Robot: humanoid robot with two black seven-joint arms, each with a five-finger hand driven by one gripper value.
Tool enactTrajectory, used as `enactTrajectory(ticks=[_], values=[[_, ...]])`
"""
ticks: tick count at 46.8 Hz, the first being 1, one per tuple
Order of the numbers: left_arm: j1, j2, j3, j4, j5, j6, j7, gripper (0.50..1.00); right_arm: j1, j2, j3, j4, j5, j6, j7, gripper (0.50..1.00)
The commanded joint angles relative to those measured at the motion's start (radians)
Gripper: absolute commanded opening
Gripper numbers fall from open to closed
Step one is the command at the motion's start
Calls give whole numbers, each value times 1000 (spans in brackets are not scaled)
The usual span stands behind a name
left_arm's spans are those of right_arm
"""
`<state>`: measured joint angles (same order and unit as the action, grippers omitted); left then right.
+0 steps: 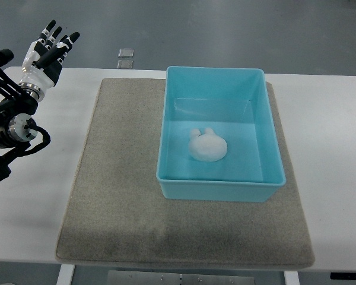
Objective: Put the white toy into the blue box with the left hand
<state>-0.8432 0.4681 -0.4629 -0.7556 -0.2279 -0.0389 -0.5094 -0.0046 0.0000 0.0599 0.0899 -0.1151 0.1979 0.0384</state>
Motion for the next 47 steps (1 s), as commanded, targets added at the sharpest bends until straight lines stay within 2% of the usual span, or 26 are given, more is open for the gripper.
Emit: enactTrajectory(ticks=[1, 10, 16, 31, 47], values=[[4, 1, -17, 8, -5, -9, 0, 996, 0, 0, 0, 1, 0, 0, 0, 936], [7, 10, -42, 27, -97, -22, 3, 996, 0, 0, 0, 1, 0, 0, 0, 936], [21, 12, -43, 25, -148, -58, 3, 996, 0, 0, 0, -1, 0, 0, 0, 936], [78, -11, -105, 15, -156, -72, 3, 996, 0, 0, 0, -1, 0, 0, 0, 936], [79, -13, -149, 15, -157, -110, 3, 996, 0, 0, 0, -1, 0, 0, 0, 936]])
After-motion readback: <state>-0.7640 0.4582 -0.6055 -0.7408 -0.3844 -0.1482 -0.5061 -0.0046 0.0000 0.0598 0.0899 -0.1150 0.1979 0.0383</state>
